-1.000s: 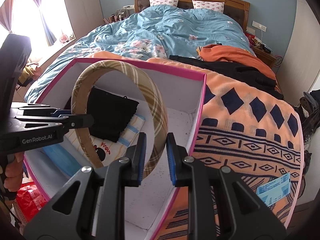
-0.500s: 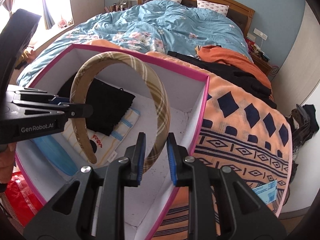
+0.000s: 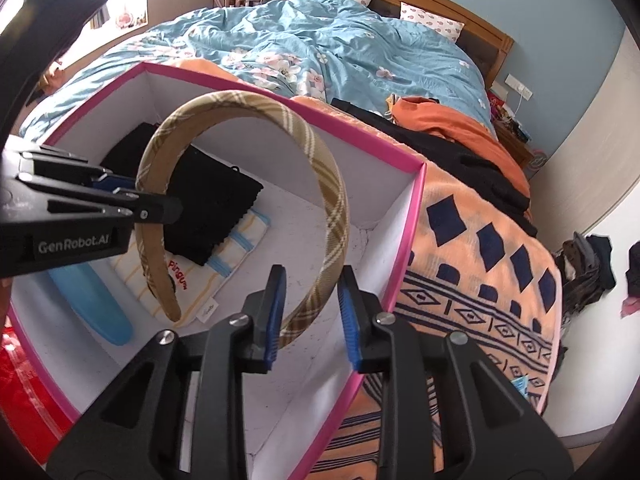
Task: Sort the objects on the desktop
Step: 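Lower the plaid headband into the shoebox beside the black cloth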
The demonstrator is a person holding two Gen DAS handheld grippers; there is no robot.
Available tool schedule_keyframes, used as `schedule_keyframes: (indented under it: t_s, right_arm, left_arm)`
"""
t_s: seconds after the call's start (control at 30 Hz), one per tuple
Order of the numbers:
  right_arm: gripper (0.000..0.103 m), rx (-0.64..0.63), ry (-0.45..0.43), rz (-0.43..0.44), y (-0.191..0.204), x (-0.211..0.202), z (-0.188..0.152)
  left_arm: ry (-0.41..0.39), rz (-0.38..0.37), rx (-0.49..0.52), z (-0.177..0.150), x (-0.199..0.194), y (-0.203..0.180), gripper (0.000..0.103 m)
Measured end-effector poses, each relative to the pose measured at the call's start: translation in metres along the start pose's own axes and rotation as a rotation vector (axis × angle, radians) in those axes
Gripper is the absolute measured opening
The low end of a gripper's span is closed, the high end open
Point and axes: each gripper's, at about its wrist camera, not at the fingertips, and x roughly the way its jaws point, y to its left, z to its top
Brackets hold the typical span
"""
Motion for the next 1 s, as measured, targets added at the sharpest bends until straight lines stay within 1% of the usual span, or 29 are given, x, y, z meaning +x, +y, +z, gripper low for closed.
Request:
schedule_keyframes:
  t_s: [0.17,0.37,0.4,0.43,0.5,0.57,0.63,0.8,0.93,1.0]
  right_arm:
    - [0.029,-0.044,0.012,-0.026,0.003,0.004,0.001]
    - [0.029,-0.075,0.016,-0.054,0.006,0.008,0.003]
    - [0.029,-0.076,0.016,-0.058,0.007,0.009,0.003]
    - [0.030,-0.073,0.016,-0.054,0.006,0.009,0.004]
    - [0.034,-0.062,0.016,-0.037,0.003,0.009,0.006]
    - [0.035,-0.055,0.002,-0.045,0.000,0.007,0.007]
    - [0.036,-0.042,-0.005,-0.032,-0.002,0.006,0.009]
    - [0.036,0.003,-0.027,0.033,-0.007,0.002,0.007]
    - [0.037,0.030,-0.056,0.078,-0.009,-0.007,0.003]
    - [0.037,0.034,-0.074,0.088,-0.009,-0.013,0.001]
  left_arm:
    - [0.022,0.001,-0.007,0.001,0.004,0.001,0.018]
    - [0.035,0.037,-0.001,0.003,0.008,-0.001,0.018]
    - [0.039,0.041,-0.001,0.003,0.008,-0.001,0.017]
    - [0.042,0.048,0.000,0.004,0.009,-0.001,0.015]
    - [0.054,0.063,0.002,0.005,0.012,-0.003,0.013]
    - [0.063,0.083,0.003,0.005,0.015,-0.004,0.014]
    - [0.079,0.089,0.003,0.006,0.018,-0.004,0.014]
    - [0.112,0.099,0.014,0.003,0.023,-0.008,0.014]
    - [0.133,0.147,0.055,0.004,0.029,-0.016,0.013]
    - [0.117,0.170,0.051,0.003,0.029,-0.020,0.013]
